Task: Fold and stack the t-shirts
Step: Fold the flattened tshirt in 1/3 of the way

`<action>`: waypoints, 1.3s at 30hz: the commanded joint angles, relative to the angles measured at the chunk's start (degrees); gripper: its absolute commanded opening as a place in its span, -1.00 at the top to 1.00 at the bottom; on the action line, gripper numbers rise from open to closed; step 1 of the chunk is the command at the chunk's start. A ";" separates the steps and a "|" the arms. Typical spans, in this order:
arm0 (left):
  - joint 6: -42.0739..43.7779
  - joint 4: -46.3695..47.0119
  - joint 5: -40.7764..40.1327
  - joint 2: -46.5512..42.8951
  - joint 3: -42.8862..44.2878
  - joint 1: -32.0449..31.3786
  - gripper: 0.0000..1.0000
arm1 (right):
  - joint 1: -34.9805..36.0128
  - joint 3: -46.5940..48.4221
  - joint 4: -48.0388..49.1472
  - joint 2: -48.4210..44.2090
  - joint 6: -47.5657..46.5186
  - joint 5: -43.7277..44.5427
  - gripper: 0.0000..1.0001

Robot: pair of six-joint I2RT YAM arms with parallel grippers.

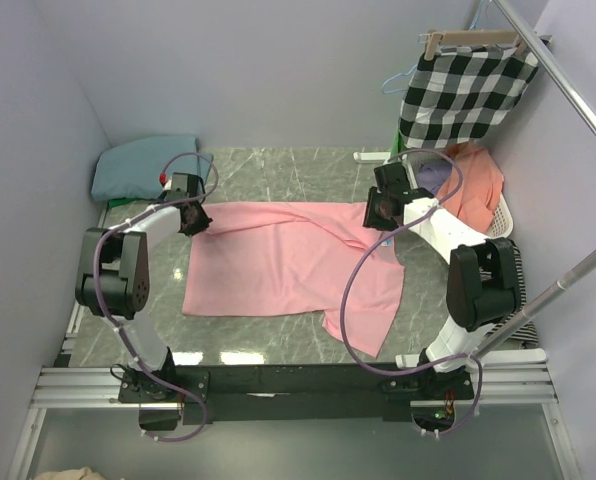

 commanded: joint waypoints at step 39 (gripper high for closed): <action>4.96 -5.71 -4.30 -6.85 5.67 1.54 0.88 | 2.40 0.34 11.75 8.59 6.21 -16.62 0.04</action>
